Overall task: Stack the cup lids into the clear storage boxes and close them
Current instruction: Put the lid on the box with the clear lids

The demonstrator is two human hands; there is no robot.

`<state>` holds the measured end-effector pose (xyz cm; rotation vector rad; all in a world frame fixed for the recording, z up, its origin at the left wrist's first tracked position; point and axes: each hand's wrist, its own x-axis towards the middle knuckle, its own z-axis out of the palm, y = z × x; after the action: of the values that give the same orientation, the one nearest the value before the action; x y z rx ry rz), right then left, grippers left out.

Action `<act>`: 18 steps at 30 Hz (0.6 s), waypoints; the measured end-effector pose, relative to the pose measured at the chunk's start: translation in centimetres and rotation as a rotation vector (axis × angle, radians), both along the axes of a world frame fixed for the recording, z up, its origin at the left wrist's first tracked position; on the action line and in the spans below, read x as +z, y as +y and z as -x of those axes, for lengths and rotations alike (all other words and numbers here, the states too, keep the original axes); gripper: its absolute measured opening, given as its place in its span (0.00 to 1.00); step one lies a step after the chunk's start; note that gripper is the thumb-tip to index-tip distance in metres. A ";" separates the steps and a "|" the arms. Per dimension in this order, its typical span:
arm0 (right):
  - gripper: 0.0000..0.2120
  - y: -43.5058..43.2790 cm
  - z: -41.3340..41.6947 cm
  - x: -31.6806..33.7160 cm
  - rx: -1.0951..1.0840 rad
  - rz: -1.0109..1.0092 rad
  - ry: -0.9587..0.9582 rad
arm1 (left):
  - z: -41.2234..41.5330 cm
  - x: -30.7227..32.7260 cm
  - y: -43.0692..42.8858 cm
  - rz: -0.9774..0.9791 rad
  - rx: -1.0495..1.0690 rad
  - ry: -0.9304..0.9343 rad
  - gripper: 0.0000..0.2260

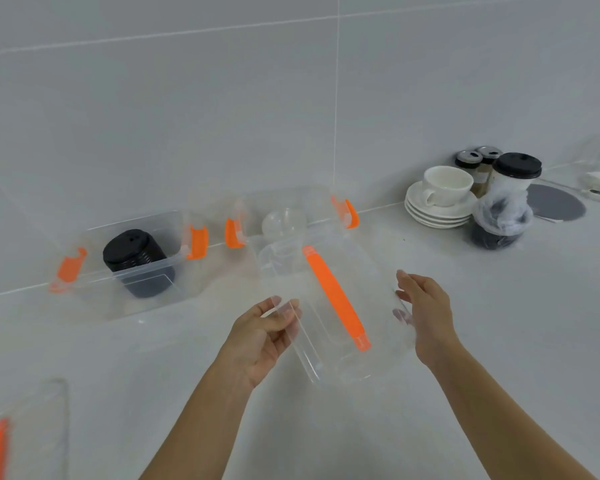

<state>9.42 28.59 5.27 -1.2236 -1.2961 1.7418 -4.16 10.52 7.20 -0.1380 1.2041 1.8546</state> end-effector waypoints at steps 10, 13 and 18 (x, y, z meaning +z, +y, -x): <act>0.10 -0.1 -1.8 0.4 0.111 0.102 0.195 | -0.5 1.0 0.9 -0.114 -0.070 0.030 0.07; 0.11 -0.4 -2.0 0.8 0.207 0.120 0.285 | -0.7 1.1 1.5 -0.167 -0.026 -0.019 0.09; 0.14 -1.0 -1.2 1.2 0.314 0.171 0.407 | -1.4 0.8 2.5 -0.222 -0.006 -0.072 0.14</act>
<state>10.66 27.59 6.51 -0.7184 -1.1546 2.2242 -2.77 13.01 7.95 -0.0763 0.9413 1.9472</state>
